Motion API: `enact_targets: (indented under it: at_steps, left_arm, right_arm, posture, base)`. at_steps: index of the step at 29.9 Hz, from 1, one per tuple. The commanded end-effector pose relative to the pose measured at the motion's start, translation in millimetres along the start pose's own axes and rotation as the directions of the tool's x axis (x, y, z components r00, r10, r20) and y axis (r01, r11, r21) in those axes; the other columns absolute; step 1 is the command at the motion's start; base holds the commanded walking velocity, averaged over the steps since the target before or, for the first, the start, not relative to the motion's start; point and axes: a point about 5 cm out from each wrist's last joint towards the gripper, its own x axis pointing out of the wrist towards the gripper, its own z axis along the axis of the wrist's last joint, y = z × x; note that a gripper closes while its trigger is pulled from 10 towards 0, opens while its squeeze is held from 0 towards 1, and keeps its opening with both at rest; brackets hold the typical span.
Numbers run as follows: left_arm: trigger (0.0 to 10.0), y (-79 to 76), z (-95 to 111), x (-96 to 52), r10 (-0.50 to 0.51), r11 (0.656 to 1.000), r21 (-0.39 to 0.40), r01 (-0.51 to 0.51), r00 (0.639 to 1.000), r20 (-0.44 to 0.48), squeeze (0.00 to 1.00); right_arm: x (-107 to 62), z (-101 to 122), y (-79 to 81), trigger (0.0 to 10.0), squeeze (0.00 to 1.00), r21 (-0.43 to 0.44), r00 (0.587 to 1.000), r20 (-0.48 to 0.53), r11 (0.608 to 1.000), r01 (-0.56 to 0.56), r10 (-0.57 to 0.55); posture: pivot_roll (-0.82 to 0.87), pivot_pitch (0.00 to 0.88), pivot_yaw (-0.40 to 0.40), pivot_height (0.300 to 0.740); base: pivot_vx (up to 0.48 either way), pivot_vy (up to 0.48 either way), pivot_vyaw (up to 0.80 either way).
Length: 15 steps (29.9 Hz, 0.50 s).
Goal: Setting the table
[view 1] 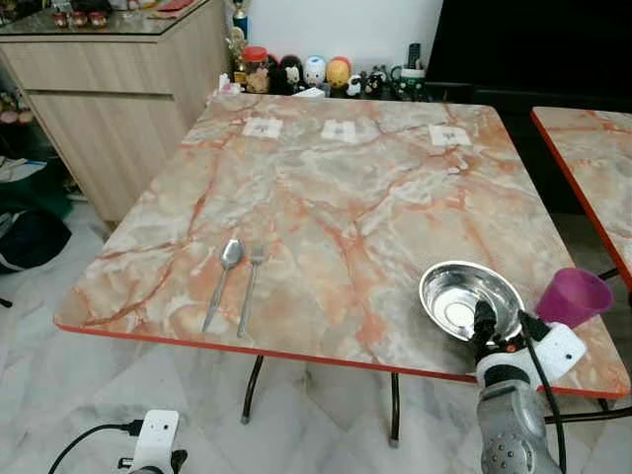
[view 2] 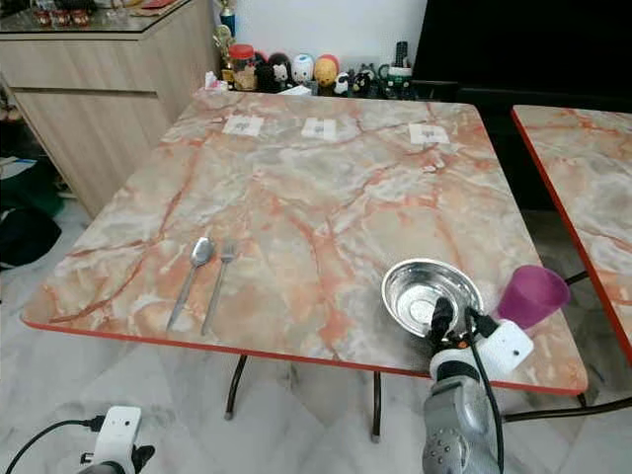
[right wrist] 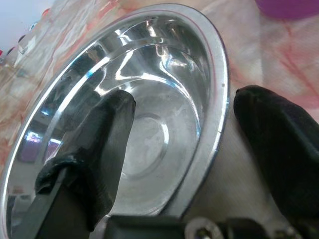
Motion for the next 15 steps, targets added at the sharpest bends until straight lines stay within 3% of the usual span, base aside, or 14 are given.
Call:
enact_targets:
  at_steps: [1, 2, 15]
  left_arm:
    - [10.0, 3.3, -6.4, -1.6, 0.010, 1.000, 0.008, -0.010, 1.000, -0.023, 0.00]
    - [10.0, 3.3, -6.6, -1.6, 0.011, 1.000, 0.007, -0.010, 1.000, -0.023, 0.00]
    - [10.0, 3.0, -7.4, -1.8, 0.010, 1.000, 0.008, -0.010, 1.000, -0.026, 0.00]
  right_arm:
    - [0.5, -5.4, -3.8, 0.5, 0.00, -0.003, 0.999, -0.027, 1.000, 0.026, -0.026]
    - [1.0, -6.1, -3.6, 0.0, 0.00, -0.016, 0.999, -0.036, 1.000, 0.021, -0.022]
    - [3.5, -3.8, -1.5, 0.0, 0.00, -0.019, 1.000, -0.020, 1.000, 0.009, -0.009]
  posture:
    - [0.06, 0.011, -0.003, 0.740]
    - [0.06, 0.011, -0.003, 0.740]
    - [0.06, 0.011, -0.003, 0.740]
  base:
    - [0.000, 0.000, 0.00]
    - [0.000, 0.000, 0.00]
    - [0.000, 0.000, 0.00]
